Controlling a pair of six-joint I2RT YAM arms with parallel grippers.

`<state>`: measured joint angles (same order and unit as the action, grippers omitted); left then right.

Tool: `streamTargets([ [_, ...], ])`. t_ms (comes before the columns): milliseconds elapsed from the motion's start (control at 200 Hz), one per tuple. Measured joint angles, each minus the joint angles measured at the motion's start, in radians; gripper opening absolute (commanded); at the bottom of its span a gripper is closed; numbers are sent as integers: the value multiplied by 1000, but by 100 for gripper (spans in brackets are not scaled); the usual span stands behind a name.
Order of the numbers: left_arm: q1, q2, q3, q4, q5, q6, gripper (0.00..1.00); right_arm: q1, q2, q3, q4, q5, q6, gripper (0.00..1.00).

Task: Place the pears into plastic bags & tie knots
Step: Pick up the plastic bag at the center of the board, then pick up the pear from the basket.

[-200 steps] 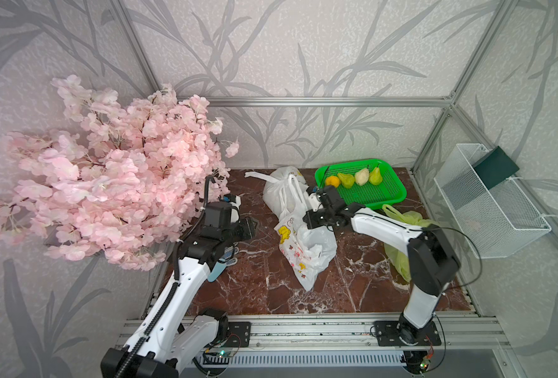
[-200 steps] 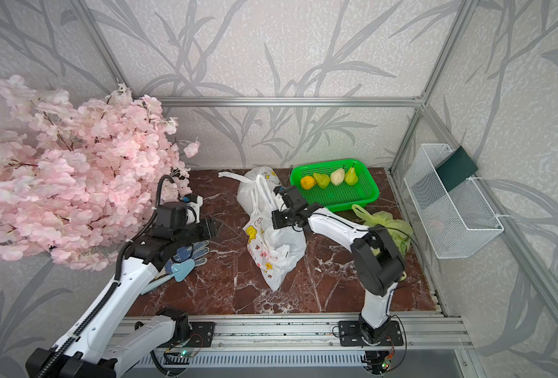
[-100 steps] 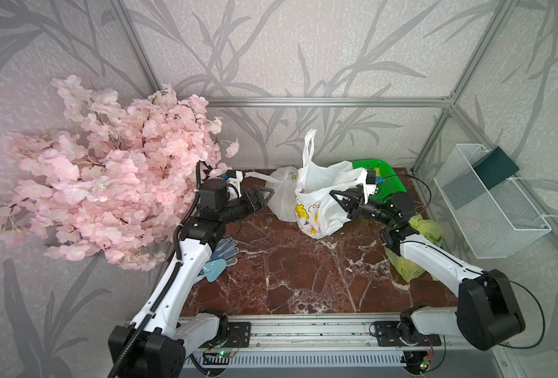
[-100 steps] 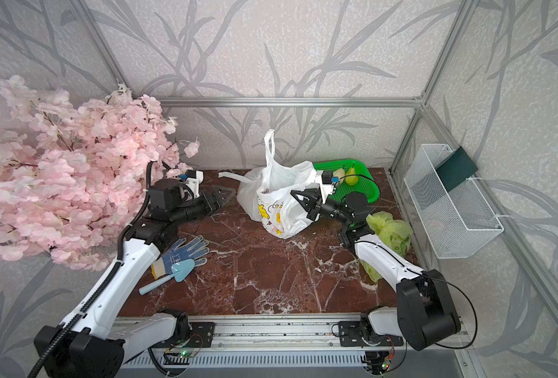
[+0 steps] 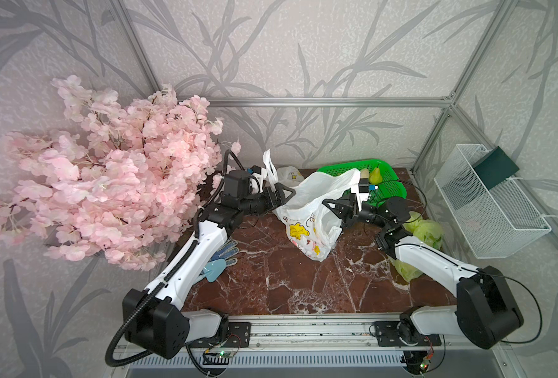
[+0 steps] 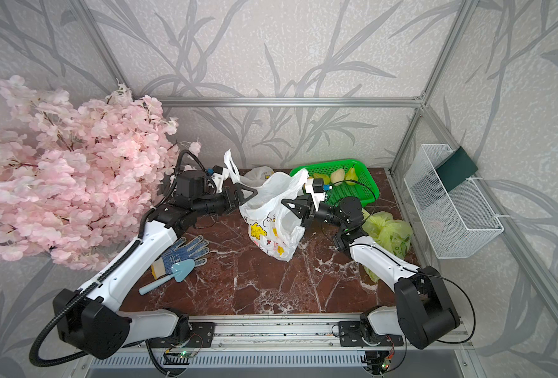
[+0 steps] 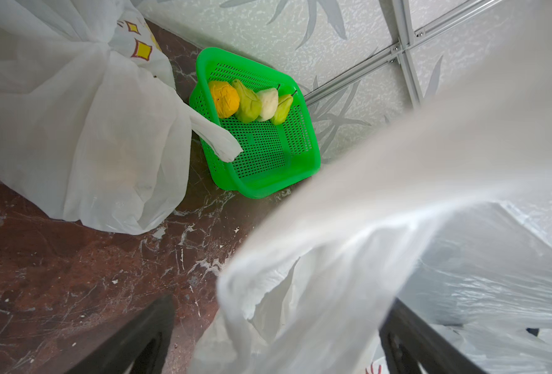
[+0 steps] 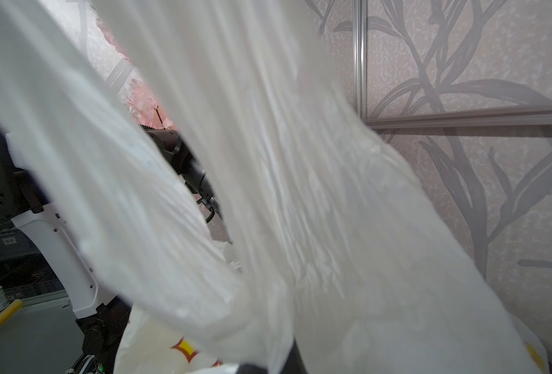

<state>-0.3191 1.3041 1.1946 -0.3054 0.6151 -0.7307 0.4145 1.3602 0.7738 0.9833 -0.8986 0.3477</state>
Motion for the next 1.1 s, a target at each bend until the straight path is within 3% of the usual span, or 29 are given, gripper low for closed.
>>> streamTargets([
  [65,-11,8,-3,14,-14,9,39,12,8,0,5,8,0,0],
  [100,-15,16,-6,27,-25,18,25,15,13,0,11,14,3,0],
  [130,-17,24,-8,34,-40,23,14,17,17,-2,18,25,8,4],
  [175,-18,37,-12,49,-68,31,0,21,21,-11,29,41,23,20],
  [220,-17,49,-14,55,-98,44,0,20,21,-25,30,64,47,39],
  [325,-9,50,-16,43,-196,95,0,7,11,-37,-60,140,76,53],
  [475,21,0,-16,14,-306,176,0,-46,-55,-15,-403,292,82,61],
  [615,37,-35,-4,-1,-321,220,0,-126,-20,188,-864,483,70,61],
  [780,16,-35,31,-10,-280,266,0,-175,222,592,-1252,703,23,67],
  [880,6,-35,35,-11,-258,283,0,-179,396,762,-1353,820,-6,71],
  [1100,-6,-28,35,-34,-224,299,0,-185,778,1096,-1490,957,-116,76],
])
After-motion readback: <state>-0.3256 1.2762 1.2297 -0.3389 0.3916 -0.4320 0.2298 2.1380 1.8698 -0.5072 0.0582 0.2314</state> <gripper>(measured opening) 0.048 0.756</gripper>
